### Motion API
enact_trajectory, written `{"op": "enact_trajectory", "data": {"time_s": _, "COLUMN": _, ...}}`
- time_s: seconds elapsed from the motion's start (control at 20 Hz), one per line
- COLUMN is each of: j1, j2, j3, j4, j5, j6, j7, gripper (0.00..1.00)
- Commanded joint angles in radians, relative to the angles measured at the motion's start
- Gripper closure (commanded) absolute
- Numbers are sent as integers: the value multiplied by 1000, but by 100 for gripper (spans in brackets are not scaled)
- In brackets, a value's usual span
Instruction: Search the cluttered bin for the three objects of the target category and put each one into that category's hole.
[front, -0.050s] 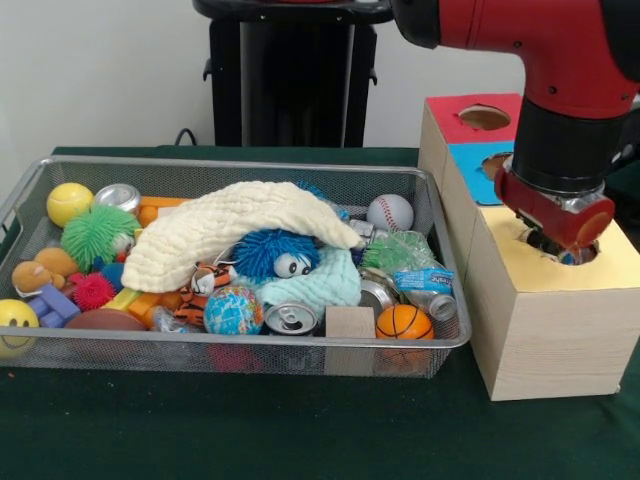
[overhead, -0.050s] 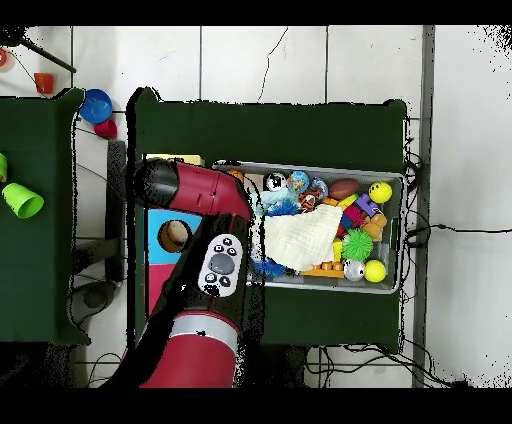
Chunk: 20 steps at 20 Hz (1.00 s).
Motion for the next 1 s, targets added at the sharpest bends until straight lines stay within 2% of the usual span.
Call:
{"op": "enact_trajectory", "data": {"time_s": 0.05, "j1": -127, "j2": -101, "j3": -5, "j4": 133, "j5": -92, "j6": 113, "j7": -65, "gripper": 100}}
{"op": "enact_trajectory", "data": {"time_s": 0.5, "j1": -141, "j2": -120, "j3": 22, "j4": 140, "j5": -103, "j6": 114, "j7": -60, "gripper": 100}}
{"op": "enact_trajectory", "data": {"time_s": 0.55, "j1": -145, "j2": -124, "j3": 32, "j4": 145, "j5": -102, "j6": 109, "j7": -59, "gripper": 0}}
{"op": "enact_trajectory", "data": {"time_s": 0.85, "j1": -145, "j2": -124, "j3": 31, "j4": 131, "j5": -107, "j6": 123, "j7": -39, "gripper": 0}}
{"op": "enact_trajectory", "data": {"time_s": 1.0, "j1": -155, "j2": -131, "j3": 61, "j4": 146, "j5": -82, "j6": 131, "j7": -14, "gripper": 0}}
